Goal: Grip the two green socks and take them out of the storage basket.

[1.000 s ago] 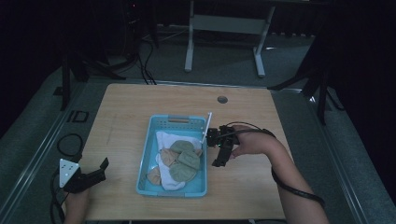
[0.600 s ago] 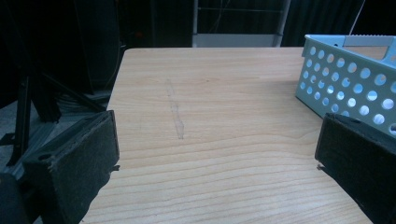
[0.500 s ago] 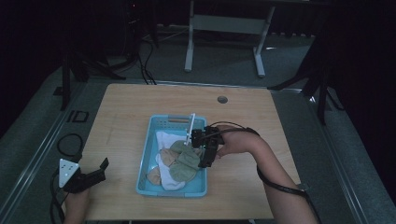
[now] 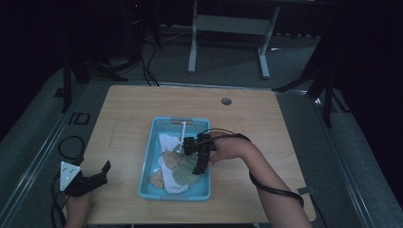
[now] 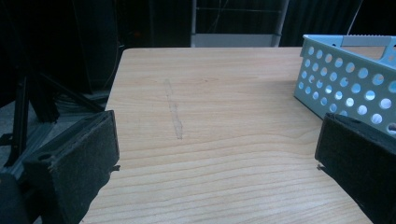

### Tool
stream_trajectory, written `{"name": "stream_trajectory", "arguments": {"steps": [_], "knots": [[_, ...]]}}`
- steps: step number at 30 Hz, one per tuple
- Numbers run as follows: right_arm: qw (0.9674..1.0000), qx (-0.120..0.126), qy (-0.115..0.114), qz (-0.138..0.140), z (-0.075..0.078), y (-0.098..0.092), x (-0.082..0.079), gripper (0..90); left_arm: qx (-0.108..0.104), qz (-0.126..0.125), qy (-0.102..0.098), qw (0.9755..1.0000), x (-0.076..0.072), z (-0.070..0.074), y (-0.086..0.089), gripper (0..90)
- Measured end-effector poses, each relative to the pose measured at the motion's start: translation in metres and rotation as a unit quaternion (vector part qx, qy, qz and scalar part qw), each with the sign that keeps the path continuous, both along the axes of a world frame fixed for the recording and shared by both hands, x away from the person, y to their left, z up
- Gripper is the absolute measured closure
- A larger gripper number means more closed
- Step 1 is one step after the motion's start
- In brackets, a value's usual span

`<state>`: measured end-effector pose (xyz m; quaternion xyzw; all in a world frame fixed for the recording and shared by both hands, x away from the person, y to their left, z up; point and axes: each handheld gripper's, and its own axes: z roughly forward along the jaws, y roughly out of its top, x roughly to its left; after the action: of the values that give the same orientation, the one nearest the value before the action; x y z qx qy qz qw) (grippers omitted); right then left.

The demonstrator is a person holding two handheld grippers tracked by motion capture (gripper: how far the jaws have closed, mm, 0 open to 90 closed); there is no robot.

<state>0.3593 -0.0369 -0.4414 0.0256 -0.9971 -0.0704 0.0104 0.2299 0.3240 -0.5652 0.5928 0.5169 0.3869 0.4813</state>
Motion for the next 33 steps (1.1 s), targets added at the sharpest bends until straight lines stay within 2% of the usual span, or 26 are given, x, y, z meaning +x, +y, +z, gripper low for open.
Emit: {"name": "stream_trajectory", "arguments": {"steps": [3, 7, 13, 21, 24, 28, 30, 33], "knots": [[0.9999, -0.009, -0.007, -0.001, -0.009, 0.005, -0.001, 19.5, 0.000, 0.000, 0.000, 1.0000, 0.000, 0.000, 0.000, 0.0], [0.9999, -0.013, 0.002, 0.001, -0.021, 0.008, -0.001, 19.8, -0.001, 0.000, -0.001, 1.0000, 0.000, 0.000, 0.000, 0.0], [0.9997, -0.025, 0.003, 0.004, -0.033, 0.010, 0.000, 26.1, -0.002, -0.001, 0.000, 1.0000, 0.000, 0.000, 0.000, 0.0], [0.9994, -0.033, -0.005, 0.000, -0.039, 0.017, 0.001, 43.5, -0.003, -0.001, 0.000, 1.0000, 0.000, 0.000, 0.000, 0.0], [0.9992, -0.039, -0.009, -0.004, -0.041, 0.019, 0.002, 47.1, -0.002, -0.002, 0.001, 1.0000, 0.000, 0.000, 0.000, 0.0], [0.9985, -0.045, -0.031, -0.003, -0.042, 0.022, 0.003, 64.1, -0.002, -0.003, 0.001, 1.0000, 0.000, 0.000, 0.000, 0.0], [0.9985, -0.046, -0.031, 0.000, -0.041, 0.022, 0.003, 76.1, -0.003, -0.002, 0.001, 1.0000, 0.000, 0.000, 0.000, 0.0], [0.9985, -0.042, -0.035, 0.001, -0.036, 0.020, 0.003, 84.1, -0.002, -0.002, 0.001, 1.0000, 0.000, 0.000, 0.000, 0.0]]}}
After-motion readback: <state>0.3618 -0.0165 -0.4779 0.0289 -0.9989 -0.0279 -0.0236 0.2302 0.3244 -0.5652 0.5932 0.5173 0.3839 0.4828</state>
